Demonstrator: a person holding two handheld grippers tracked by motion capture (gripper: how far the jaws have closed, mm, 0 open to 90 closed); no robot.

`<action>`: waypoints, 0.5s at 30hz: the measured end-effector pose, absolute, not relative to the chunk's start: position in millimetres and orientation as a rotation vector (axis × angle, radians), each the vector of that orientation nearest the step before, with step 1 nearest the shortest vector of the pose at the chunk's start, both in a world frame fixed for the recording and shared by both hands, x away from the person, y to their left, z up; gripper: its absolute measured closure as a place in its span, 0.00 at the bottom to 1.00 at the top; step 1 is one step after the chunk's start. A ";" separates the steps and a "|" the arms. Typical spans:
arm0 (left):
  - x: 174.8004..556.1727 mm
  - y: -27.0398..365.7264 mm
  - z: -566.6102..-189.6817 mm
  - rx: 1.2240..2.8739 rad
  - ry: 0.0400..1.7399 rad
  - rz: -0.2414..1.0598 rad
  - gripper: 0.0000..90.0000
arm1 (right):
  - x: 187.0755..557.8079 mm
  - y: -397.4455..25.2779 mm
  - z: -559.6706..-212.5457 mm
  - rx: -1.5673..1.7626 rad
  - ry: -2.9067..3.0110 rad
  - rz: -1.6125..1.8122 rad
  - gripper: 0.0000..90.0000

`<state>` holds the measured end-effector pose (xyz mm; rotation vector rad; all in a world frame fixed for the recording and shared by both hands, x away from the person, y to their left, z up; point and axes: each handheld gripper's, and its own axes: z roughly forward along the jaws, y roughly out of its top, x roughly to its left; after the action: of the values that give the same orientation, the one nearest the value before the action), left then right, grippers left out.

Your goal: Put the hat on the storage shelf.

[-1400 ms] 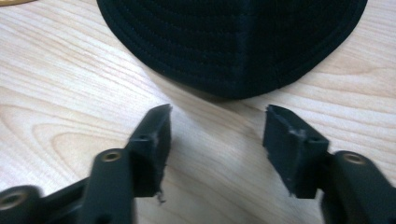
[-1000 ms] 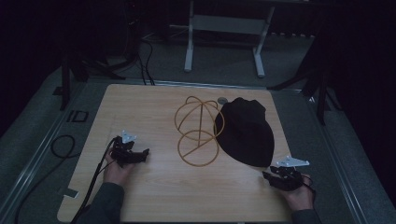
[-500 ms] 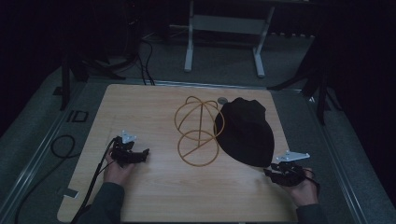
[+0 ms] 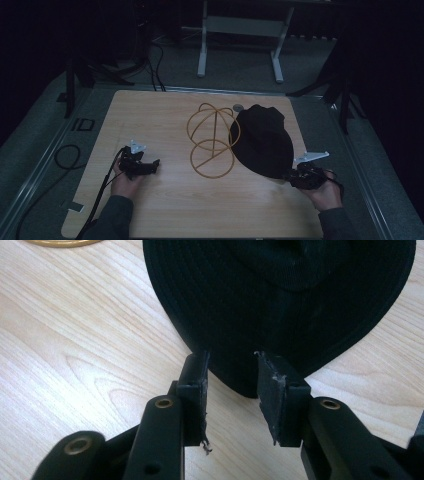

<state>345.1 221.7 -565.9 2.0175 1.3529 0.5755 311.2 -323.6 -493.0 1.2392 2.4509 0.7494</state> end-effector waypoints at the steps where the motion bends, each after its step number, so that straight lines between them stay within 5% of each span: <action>1: 345.1 221.7 -565.9 2.017 1.353 0.576 0.16 | 313.1 -322.8 -492.0 1.240 2.453 0.743 0.73; 15: 345.1 221.7 -566.0 2.016 1.352 0.577 0.16 | 337.4 -322.0 -473.0 1.265 2.474 0.682 0.69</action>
<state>345.1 221.7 -566.0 2.0162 1.3524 0.5767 337.4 -322.0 -473.0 1.2652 2.4741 0.6825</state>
